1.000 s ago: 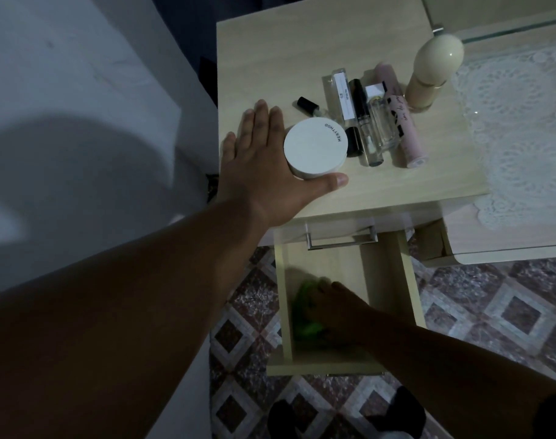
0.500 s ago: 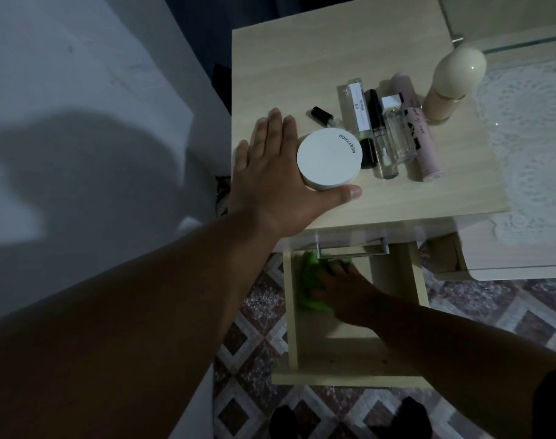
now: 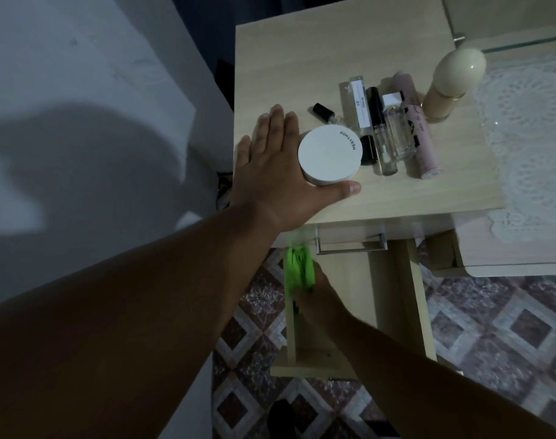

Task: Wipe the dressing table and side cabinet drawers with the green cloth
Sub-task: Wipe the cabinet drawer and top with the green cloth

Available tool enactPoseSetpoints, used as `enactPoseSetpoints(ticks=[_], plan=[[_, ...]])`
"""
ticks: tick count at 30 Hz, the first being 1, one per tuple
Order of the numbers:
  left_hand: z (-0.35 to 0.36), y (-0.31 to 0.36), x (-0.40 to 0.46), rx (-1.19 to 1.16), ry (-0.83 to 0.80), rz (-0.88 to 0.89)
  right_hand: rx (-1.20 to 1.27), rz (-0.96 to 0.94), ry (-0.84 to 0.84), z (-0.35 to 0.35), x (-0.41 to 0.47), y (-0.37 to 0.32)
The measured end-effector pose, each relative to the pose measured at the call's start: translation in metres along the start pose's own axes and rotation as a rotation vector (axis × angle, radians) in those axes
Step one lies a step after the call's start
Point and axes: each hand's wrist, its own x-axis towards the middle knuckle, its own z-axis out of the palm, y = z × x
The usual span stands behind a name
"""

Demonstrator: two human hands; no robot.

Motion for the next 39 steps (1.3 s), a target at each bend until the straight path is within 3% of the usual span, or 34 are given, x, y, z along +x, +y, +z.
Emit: enactPoseSetpoints(ticks=[2, 4, 7, 10, 13, 19, 25, 29, 33, 36, 39], plan=[[0.000, 0.000, 0.000, 0.000, -0.002, 0.002, -0.255, 0.053, -0.101, 0.004, -0.031, 0.018], [0.000, 0.000, 0.001, 0.001, -0.002, 0.000, -0.357, 0.149, -0.194, 0.005, -0.045, 0.030], [0.000, -0.001, 0.001, 0.001, -0.004, -0.002, -0.246, 0.161, -0.116, 0.004, -0.026, 0.012], [0.000, -0.002, 0.001, -0.008, -0.001, -0.001, -0.110, 0.011, 0.061, 0.004, 0.004, -0.018], [-0.001, -0.002, 0.001, -0.018, -0.006, 0.003, -0.080, -0.048, 0.068, 0.008, 0.015, -0.014], [-0.002, -0.001, 0.001, -0.016, -0.013, 0.008, -0.401, 0.176, -0.208, 0.013, -0.023, 0.027], [-0.001, -0.002, 0.001, -0.015, -0.005, 0.009, -0.192, 0.019, 0.106, 0.010, 0.022, -0.028], [-0.001, -0.001, 0.001, -0.015, -0.007, 0.014, -0.311, 0.030, 0.011, 0.009, 0.006, -0.015], [0.000, 0.000, 0.002, -0.014, -0.011, 0.010, -0.572, 0.188, -0.261, 0.005, -0.030, 0.003], [0.000, 0.000, 0.000, 0.006, -0.005, 0.002, -0.384, 0.180, -0.131, 0.002, -0.016, -0.006], [-0.001, -0.001, 0.000, 0.017, -0.005, 0.001, -0.311, 0.020, 0.001, -0.004, 0.000, -0.019]])
